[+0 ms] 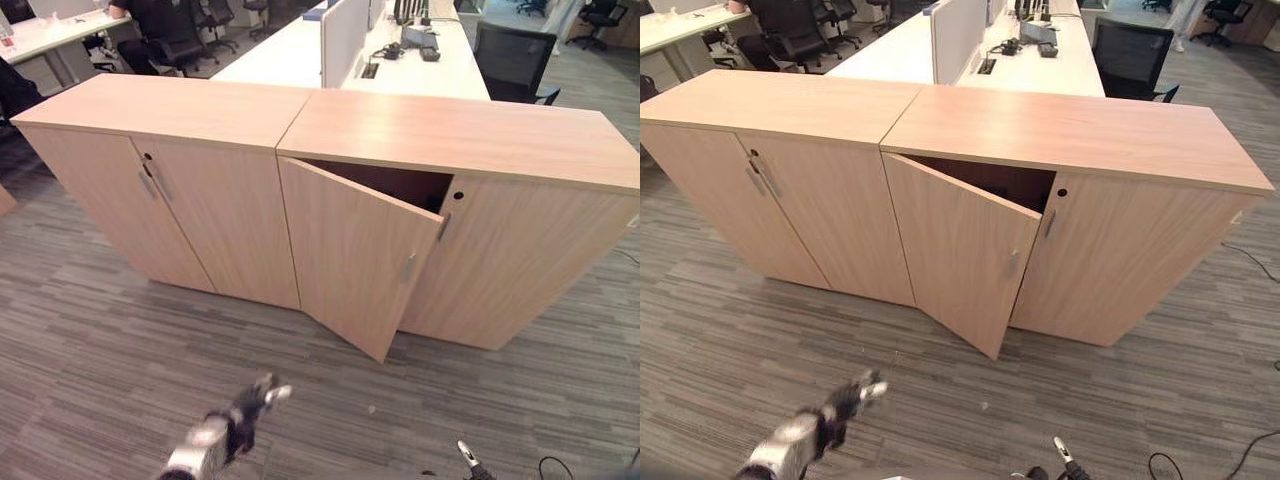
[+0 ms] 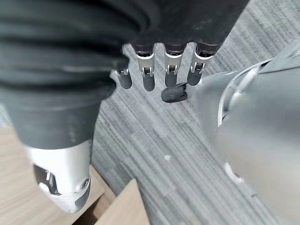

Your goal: Put the empty folder in the office cabinet

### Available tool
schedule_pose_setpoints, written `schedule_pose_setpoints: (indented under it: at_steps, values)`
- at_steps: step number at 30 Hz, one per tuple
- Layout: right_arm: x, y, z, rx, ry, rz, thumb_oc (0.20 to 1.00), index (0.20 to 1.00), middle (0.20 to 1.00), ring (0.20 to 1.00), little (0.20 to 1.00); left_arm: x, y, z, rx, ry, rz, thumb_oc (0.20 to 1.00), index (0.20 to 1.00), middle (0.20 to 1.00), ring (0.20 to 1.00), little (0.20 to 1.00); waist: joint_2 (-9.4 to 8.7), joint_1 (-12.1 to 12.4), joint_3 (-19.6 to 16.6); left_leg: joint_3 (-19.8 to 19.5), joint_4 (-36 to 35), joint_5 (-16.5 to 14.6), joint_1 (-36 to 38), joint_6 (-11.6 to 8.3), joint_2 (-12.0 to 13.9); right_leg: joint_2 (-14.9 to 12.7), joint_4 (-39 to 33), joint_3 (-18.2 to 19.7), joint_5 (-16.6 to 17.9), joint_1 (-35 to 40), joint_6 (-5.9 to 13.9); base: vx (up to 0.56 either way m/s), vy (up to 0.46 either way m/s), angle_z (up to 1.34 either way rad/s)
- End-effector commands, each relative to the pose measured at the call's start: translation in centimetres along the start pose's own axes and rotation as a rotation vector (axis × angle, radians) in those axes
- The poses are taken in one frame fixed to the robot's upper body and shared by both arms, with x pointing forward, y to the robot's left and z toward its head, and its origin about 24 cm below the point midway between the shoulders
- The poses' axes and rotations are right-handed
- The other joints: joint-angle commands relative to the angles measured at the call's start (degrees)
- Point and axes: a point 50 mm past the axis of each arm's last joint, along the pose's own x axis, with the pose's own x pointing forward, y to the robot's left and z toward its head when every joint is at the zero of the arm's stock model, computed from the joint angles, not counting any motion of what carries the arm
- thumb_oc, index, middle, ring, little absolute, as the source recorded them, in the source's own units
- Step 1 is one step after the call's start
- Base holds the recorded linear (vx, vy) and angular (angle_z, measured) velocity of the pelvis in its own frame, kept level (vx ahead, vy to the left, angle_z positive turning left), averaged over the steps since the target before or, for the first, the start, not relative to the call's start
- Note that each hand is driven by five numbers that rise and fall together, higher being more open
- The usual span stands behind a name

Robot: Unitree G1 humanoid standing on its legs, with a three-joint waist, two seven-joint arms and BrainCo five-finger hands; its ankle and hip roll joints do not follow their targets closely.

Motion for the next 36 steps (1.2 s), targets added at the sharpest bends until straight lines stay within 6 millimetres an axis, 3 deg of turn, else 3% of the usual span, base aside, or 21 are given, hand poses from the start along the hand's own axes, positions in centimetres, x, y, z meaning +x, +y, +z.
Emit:
schedule_pose_setpoints:
  at_steps: [1, 2, 4, 7, 10, 11, 13, 17, 19, 20, 21, 24, 25, 26, 27, 28, 30, 36]
  values:
    - [0.1, 1.1, -0.1, -0.036, -0.002, 0.020, 1.000, 1.000, 1.000, 1.000, 1.000, 0.2, -0.1, -1.7, 0.072, 0.082, 0.109, 1.000, 1.000, 1.000, 1.000, 1.000, 3.66, -0.3, 0.4, -5.3, 0.2, -2.3, -2.8, -0.15, 1.0, 2.9, 7.1, 9.8, -11.2, -0.7, 1.46, 0.02, -0.061, 0.17]
    - [0.1, 1.1, 0.0, -0.038, -0.003, 0.021, 1.000, 1.000, 1.000, 1.000, 1.000, 0.3, -0.2, -1.7, 0.072, 0.080, 0.111, 1.000, 1.000, 1.000, 1.000, 1.000, 3.68, -0.2, 0.4, -5.0, 0.2, -2.3, -2.9, -0.27, 1.1, 3.0, 7.3, 10.1, -11.4, -1.0, 1.29, 0.05, -0.090, 0.04]
    - [0.1, 1.3, -0.3, -0.062, 0.002, 0.025, 1.000, 1.000, 1.000, 1.000, 1.000, -0.5, 1.4, -3.6, 0.154, 0.159, 0.209, 1.000, 1.000, 1.000, 1.000, 1.000, 3.21, 0.1, 0.7, -4.7, 0.2, -2.1, -2.9, -0.57, 1.4, 4.6, 5.2, 10.9, -11.5, -1.6, 1.21, 0.01, -0.133, 0.07]
    - [0.1, 0.9, -0.8, -0.028, 0.008, -0.004, 1.000, 1.000, 1.000, 1.000, 1.000, -1.0, 2.1, -4.6, 0.067, 0.127, 0.277, 1.000, 1.000, 1.000, 1.000, 1.000, 2.42, 0.6, 1.2, -5.4, 0.2, -0.5, -3.7, -0.57, 1.8, 7.9, 0.8, 14.5, -10.8, -1.3, 0.82, 0.02, -0.223, -0.01]
    - [0.0, 0.2, -1.3, -0.009, 0.012, -0.033, 1.000, 1.000, 1.000, 1.000, 1.000, -1.5, 2.3, -5.9, 0.034, 0.142, 0.324, 1.000, 1.000, 1.000, 1.000, 1.000, 1.94, 1.5, 0.3, -5.0, 0.2, -0.3, -3.5, -1.39, 2.8, 9.6, -3.0, 13.4, -10.5, 1.2, 0.73, 0.12, -0.308, 0.07]
    - [0.0, 0.1, -1.7, -0.023, 0.015, -0.044, 1.000, 1.000, 1.000, 1.000, 1.000, -1.4, 2.1, -5.4, 0.014, 0.103, 0.367, 1.000, 1.000, 1.000, 1.000, 1.000, 1.43, 1.9, -0.4, -4.9, 0.2, -0.1, -2.7, -2.45, 4.4, 11.7, -5.2, 13.2, -11.1, 2.7, -0.02, 0.09, -0.238, 0.04]
    - [0.0, 0.7, -1.5, -0.041, -0.003, -0.032, 1.000, 1.000, 1.000, 1.000, 1.000, -1.0, 1.6, -4.4, -0.034, 0.046, 0.364, 1.000, 1.000, 1.000, 1.000, 1.000, 1.08, 1.9, -0.6, -4.7, 0.3, 0.2, -2.1, -3.27, 5.8, 13.1, -6.1, 13.5, -11.7, 3.3, -0.66, 0.10, -0.369, 0.00]
    - [0.2, 2.8, -1.2, -0.470, -0.011, 0.048, 1.000, 1.000, 1.000, 1.000, 1.000, -0.1, 0.3, -1.0, -0.070, -0.085, 0.268, 1.000, 1.000, 1.000, 1.000, 1.000, 0.12, 2.0, -0.5, -3.3, 3.4, 0.5, -2.2, -5.52, 10.2, 16.9, -6.6, 14.8, -14.3, 3.9, -2.86, 0.04, -0.384, -0.27]
    - [0.2, 4.0, -1.5, -0.844, 0.005, 0.103, 1.000, 1.000, 1.000, 1.000, 1.000, 0.3, -0.4, 1.7, -0.050, -0.167, 0.204, 1.000, 1.000, 1.000, 1.000, 1.000, -0.37, 2.0, 0.2, -2.9, 8.4, -0.3, -3.4, -6.74, 13.1, 19.1, -6.6, 15.4, -16.1, 4.8, -4.48, 0.01, -0.405, -0.37]
    - [0.2, 4.2, -1.4, -0.928, 0.008, 0.114, 1.000, 1.000, 1.000, 1.000, 1.000, 0.3, -0.6, 2.5, -0.073, -0.201, 0.171, 1.000, 1.000, 1.000, 1.000, 1.000, -0.54, 2.2, 0.6, -3.0, 10.3, -0.5, -4.0, -7.15, 13.9, 19.7, -6.6, 15.4, -16.5, 5.0, -4.96, 0.07, -0.469, -0.36]
    - [0.2, 4.5, -1.0, -1.005, 0.001, 0.125, 1.000, 1.000, 1.000, 1.000, 1.000, 0.4, -1.2, 2.9, -0.067, -0.210, 0.128, 1.000, 1.000, 1.000, 1.000, 1.000, -0.56, 2.3, 2.0, -2.7, 18.6, -2.0, -5.8, -8.13, 17.2, 21.8, -6.6, 15.9, -18.2, 7.0, -6.23, 0.08, -0.391, -0.27]
    - [0.2, 4.2, -0.7, -1.014, -0.002, 0.106, 1.000, 1.000, 1.000, 1.000, 1.000, 0.5, -1.5, 2.6, -0.061, -0.201, 0.127, 1.000, 1.000, 1.000, 1.000, 1.000, -0.43, 2.4, 2.9, -3.1, 25.3, -2.0, -8.2, -7.70, 18.6, 22.6, -6.6, 16.2, -19.2, 8.1, -7.20, 0.03, -0.148, -0.14]
    - [0.2, 3.4, 0.1, -1.024, -0.002, 0.061, 1.000, 1.000, 1.000, 1.000, 1.000, 0.5, -1.8, 2.5, -0.037, -0.199, 0.126, 1.000, 1.000, 1.000, 1.000, 1.000, -0.01, 3.2, 4.0, -6.7, 27.7, -1.7, -11.5, -6.76, 15.7, 22.4, -6.6, 16.2, -19.3, 8.1, -7.42, -0.03, -0.059, -0.19]
    - [0.2, 3.4, 0.1, -1.024, -0.002, 0.060, 1.000, 1.000, 1.000, 1.000, 1.000, 0.5, -1.8, 2.5, -0.037, -0.199, 0.126, 1.000, 1.000, 1.000, 1.000, 1.000, 0.01, 3.1, 4.0, -6.8, 27.7, -1.7, -11.6, -6.74, 15.7, 22.4, -6.6, 16.1, -19.3, 8.0, -7.41, -0.09, -0.007, -0.16]
    - [0.2, 3.1, 0.3, -1.038, 0.003, 0.039, 1.000, 1.000, 1.000, 1.000, 1.000, 0.5, -2.0, 2.0, -0.024, -0.188, 0.123, 1.000, 1.000, 1.000, 1.000, 1.000, -0.60, 3.2, 3.9, -8.7, 26.4, -1.3, -15.1, -5.48, 12.0, 21.3, -6.6, 15.5, -18.4, 6.9, -7.34, -0.06, 0.017, -0.06]
    - [0.2, 3.1, 0.3, -1.038, 0.003, 0.039, 1.000, 1.000, 1.000, 1.000, 1.000, 0.5, -2.0, 2.0, -0.024, -0.188, 0.123, 1.000, 1.000, 1.000, 1.000, 1.000, -0.60, 3.2, 3.9, -8.7, 26.4, -1.3, -15.1, -5.48, 12.0, 21.3, -6.6, 15.5, -18.4, 6.9, -7.34, -0.05, 0.039, 0.05]
    - [0.3, 3.1, 0.6, -1.073, 0.005, 0.037, 1.000, 1.000, 1.000, 1.000, 1.000, 0.4, -1.6, 1.0, -0.004, -0.154, 0.131, 1.000, 1.000, 1.000, 1.000, 1.000, -0.44, 4.0, 4.2, -12.1, 24.4, -2.6, -17.9, -4.60, 7.4, 20.9, -6.6, 16.2, -17.5, 6.0, -6.93, 0.03, 0.083, 0.18]
    - [0.2, 3.1, 0.7, -1.077, 0.001, 0.048, 1.000, 1.000, 1.000, 1.000, 1.000, 0.0, -1.2, -2.5, 0.075, -0.025, 0.136, 1.000, 1.000, 1.000, 1.000, 1.000, 1.37, 3.3, 2.1, -11.7, 13.3, -1.6, -11.1, -3.80, 4.8, 20.2, -6.6, 16.8, -16.8, 6.2, -6.01, 0.07, 0.117, -0.19]
